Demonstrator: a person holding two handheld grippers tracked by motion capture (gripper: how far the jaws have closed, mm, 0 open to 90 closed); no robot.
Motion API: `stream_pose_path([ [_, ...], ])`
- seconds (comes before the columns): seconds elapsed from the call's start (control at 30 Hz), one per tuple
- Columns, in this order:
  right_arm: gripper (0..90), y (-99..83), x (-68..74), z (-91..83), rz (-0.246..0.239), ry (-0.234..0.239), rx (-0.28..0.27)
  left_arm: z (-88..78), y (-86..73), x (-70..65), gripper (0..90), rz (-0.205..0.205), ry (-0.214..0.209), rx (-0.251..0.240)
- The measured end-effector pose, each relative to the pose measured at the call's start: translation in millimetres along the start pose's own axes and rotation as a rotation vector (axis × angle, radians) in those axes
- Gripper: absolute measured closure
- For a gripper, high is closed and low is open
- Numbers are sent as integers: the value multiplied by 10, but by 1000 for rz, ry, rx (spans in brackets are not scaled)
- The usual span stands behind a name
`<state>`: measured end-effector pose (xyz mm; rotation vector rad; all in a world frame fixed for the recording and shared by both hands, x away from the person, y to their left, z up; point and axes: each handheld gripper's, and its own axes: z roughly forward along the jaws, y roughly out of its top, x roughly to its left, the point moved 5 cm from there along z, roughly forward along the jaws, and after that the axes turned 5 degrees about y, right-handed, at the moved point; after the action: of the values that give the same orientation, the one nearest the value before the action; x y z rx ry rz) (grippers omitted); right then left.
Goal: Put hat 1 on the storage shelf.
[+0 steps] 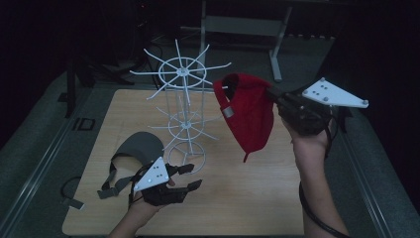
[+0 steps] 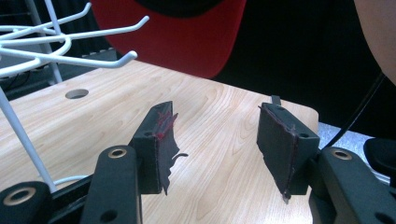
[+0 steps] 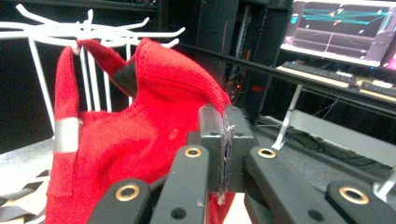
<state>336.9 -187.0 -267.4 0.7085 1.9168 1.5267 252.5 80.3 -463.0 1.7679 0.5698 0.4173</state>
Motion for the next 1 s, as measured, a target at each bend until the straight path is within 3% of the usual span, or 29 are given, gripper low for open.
stream_pose_path([
  [0.3, 887, -259, 116, 4, 9, 55, 33, -19, -34, 18, 472, -9, 8, 4],
  [0.53, 868, -385, 114, -49, 34, 88, 30, -17, -83, 9, 472, -6, 8, 20],
  [1.0, 600, -544, 121, -325, 41, 121, 8, -109, -142, 70, 478, -17, 29, 24],
])
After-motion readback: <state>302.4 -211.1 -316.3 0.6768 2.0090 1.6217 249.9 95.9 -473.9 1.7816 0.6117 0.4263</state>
